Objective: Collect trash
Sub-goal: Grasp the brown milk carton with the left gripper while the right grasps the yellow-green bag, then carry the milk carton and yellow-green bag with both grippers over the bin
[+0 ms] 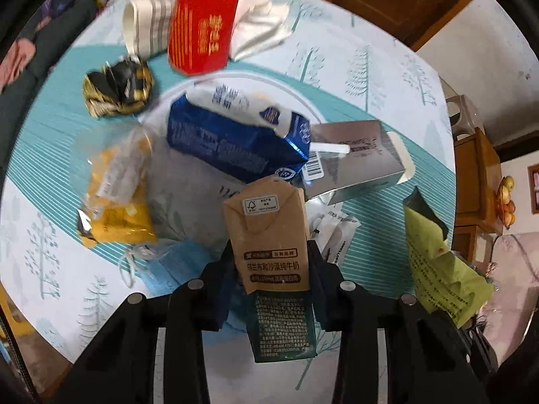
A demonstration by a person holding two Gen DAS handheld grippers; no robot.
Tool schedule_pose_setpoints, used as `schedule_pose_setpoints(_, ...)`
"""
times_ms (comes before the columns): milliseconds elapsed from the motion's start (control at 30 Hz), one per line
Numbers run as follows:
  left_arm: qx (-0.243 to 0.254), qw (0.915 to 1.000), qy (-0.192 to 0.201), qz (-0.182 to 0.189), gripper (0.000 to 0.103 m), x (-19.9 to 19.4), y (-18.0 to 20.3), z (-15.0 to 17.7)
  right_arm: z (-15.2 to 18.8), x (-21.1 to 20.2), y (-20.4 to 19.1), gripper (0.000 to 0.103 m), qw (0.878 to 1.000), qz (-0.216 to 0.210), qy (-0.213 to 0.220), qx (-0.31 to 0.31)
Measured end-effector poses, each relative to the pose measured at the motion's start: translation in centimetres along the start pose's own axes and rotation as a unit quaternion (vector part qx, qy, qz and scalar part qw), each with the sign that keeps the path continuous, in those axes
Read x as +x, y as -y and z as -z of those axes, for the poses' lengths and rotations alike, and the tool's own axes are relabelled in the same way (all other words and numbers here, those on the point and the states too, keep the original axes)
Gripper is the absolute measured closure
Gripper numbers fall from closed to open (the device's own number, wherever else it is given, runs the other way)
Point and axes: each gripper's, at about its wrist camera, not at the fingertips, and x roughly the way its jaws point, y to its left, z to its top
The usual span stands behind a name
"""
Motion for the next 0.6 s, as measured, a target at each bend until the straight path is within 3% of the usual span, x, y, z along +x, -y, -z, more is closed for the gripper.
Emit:
schedule_pose_setpoints(233, 0.046, 0.9981, 0.039, 0.006, 0.067, -4.9, 0.1, 1.9, 0.6, -1.6, -0.3, 0.1, 0.998, -0.037, 0.007, 0.045)
schedule_pose_setpoints(600, 0.073, 0.989, 0.088, 0.094, 0.066, -13.1, -3.7, 5.8, 2.9, -5.8, -4.9, 0.1, 0.993, -0.063, 0.052, 0.09)
